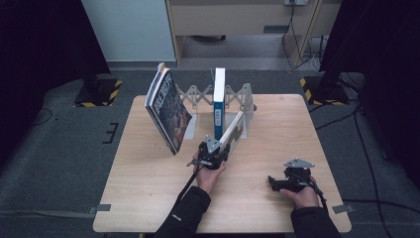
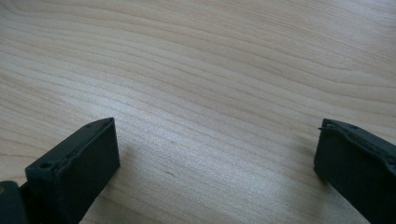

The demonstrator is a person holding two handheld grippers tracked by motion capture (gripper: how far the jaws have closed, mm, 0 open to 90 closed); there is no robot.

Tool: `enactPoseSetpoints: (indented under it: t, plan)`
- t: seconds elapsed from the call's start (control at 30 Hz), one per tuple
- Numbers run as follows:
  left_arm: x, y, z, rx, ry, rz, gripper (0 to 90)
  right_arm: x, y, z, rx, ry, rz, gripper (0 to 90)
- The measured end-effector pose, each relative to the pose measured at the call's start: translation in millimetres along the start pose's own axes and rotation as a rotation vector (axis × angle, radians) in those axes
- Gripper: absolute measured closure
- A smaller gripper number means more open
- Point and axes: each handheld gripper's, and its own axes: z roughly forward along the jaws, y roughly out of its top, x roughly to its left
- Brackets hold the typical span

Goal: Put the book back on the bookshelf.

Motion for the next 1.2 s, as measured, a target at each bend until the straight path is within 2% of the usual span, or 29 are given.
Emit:
enactPoseSetpoints:
  t: [0.33,0.43,0.53,0.7,0.87,0.9,1.2]
  plan:
    - [-0.7,6.4,9.3,0.005,-0.003,-0.007,71.7,0.0,0.0,0.0,0.0,0.0,0.0,0.3]
    - [1.2,7.3,10.5,-0.004,-0.045,0.015,69.7,0.1,0.0,0.0,0.0,0.0,0.001,0.3]
    - [2.9,6.3,5.6,-0.005,-0.071,0.032,65.4,0.0,0.0,0.0,0.0,0.0,0.0,0.3]
    - [5.3,4.2,-11.3,-0.023,-0.076,0.054,61.5,0.1,0.0,0.0,0.0,0.0,0.001,0.3]
    - [8.4,4.0,-21.6,-0.014,-0.093,0.036,67.2,0.2,0.0,0.0,0.0,-0.001,0.002,0.3]
    - [8.9,4.9,-22.5,-0.009,-0.081,0.031,71.4,0.1,0.0,0.1,0.0,-0.001,0.0,0.3]
    - [5.7,10.0,-14.8,-0.016,-0.065,0.009,72.5,0.0,0.0,0.1,0.0,-0.001,0.0,0.3]
